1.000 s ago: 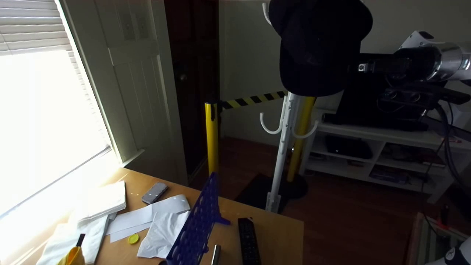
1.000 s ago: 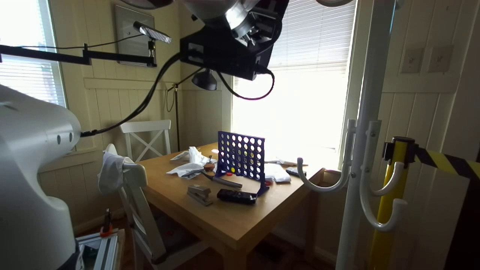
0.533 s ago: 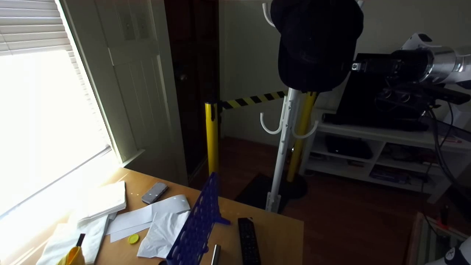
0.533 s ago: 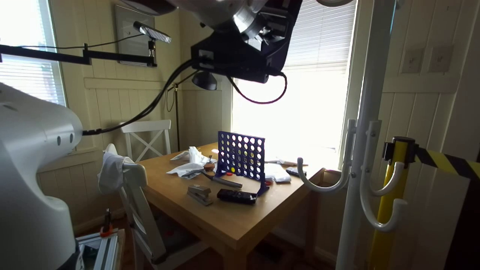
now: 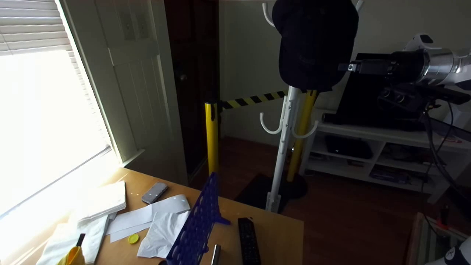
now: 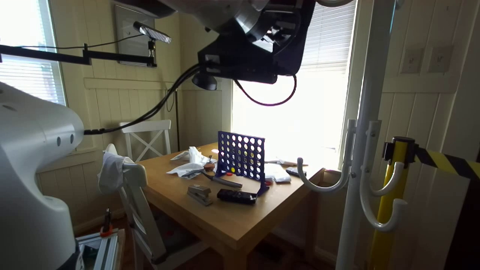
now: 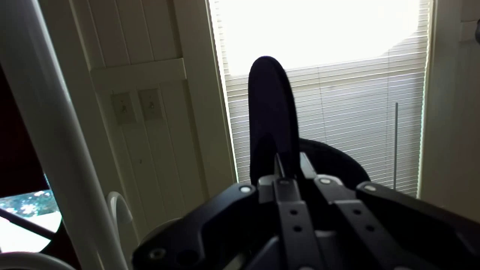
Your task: Hang the cap on the hanger
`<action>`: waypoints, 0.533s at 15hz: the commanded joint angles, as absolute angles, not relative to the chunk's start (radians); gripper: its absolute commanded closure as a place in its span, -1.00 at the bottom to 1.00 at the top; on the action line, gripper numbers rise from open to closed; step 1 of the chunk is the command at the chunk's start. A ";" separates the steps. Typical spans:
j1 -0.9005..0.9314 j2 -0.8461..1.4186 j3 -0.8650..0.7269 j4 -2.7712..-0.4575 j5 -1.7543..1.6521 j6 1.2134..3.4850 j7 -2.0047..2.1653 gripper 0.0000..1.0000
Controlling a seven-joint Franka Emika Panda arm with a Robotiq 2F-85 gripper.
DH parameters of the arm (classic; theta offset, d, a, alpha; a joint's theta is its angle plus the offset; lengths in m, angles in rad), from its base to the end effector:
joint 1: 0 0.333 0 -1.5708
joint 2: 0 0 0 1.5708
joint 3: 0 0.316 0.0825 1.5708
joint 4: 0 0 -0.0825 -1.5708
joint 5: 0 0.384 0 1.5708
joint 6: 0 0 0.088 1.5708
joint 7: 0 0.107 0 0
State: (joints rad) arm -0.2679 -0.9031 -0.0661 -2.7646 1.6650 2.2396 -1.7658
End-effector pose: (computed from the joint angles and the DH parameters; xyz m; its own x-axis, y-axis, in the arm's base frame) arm 0.3156 -0.0805 0.5272 0.1247 -0.0650 0.9901 0.5515 -0.8249 -0.1237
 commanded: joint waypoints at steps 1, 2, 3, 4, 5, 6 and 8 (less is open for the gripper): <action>-0.287 -0.877 -0.040 -2.764 1.701 2.271 -1.792 0.97; -0.287 -0.870 -0.037 -2.765 1.697 2.275 -1.790 0.97; -0.287 -0.862 -0.032 -2.766 1.687 2.282 -1.785 0.97; -0.286 -0.854 -0.029 -2.766 1.679 2.287 -1.783 0.97; -0.285 -0.848 -0.027 -2.767 1.674 2.290 -1.781 0.97; -0.284 -0.839 -0.026 -2.768 1.663 2.289 -1.774 0.97; -0.284 -0.824 -0.026 -2.769 1.645 2.287 -1.764 0.97</action>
